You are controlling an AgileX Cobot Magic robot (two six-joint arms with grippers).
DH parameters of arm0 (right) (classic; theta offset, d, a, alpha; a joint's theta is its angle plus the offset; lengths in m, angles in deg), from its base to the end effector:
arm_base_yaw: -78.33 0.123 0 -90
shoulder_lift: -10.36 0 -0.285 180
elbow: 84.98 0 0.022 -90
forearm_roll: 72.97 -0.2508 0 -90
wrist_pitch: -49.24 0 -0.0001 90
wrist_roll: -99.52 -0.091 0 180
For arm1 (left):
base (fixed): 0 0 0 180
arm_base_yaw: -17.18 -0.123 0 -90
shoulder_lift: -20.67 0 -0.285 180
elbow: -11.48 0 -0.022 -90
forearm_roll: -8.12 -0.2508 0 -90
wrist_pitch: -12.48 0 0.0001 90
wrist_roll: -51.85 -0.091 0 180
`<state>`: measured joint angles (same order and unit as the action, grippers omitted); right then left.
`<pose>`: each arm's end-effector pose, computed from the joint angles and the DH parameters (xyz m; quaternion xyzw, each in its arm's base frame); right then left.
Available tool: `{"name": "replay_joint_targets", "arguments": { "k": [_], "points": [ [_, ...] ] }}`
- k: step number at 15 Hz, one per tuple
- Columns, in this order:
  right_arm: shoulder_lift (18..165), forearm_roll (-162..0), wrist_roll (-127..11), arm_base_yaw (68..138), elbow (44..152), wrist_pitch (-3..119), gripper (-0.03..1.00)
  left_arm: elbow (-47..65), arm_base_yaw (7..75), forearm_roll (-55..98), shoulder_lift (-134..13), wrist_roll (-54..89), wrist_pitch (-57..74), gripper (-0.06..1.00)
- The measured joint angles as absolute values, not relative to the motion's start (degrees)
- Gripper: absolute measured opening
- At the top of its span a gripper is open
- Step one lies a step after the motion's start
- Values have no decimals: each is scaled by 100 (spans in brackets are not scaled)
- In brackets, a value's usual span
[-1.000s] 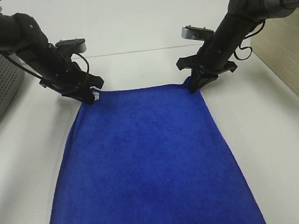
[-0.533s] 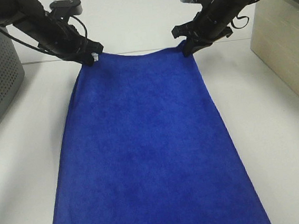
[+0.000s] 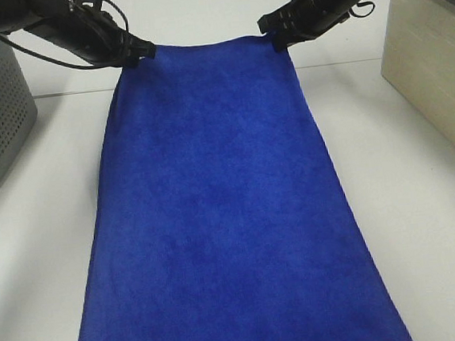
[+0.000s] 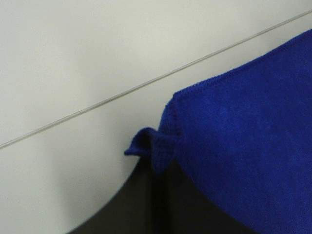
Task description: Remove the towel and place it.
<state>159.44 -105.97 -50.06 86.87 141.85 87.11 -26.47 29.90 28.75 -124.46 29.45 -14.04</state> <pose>0.5438 0.1125 0.1767 -0.1579 0.9002 0.1739 0.3667 0.5299 -0.1343 0.1724 0.1624 0.8974 -0.1034 0.3969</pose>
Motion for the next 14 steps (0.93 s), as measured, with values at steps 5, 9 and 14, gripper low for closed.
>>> {"name": "replay_joint_targets", "arguments": {
  "k": [5, 9, 14],
  "points": [
    [15944, -11033, -4295, 8687, 14185, 8167, 2, -2647, 2990, 2795, -12549, 2945, -705, 1],
    [15944, -11044, -4146, 8687, 14185, 7898, 2, -2842, 2990, 2766, -12772, 2859, -562, 1],
    [16219, -11147, -3997, 8687, 14202, 7668, 2, -3243, 2990, 2766, -13070, 2779, -551, 1]
  ]
}}
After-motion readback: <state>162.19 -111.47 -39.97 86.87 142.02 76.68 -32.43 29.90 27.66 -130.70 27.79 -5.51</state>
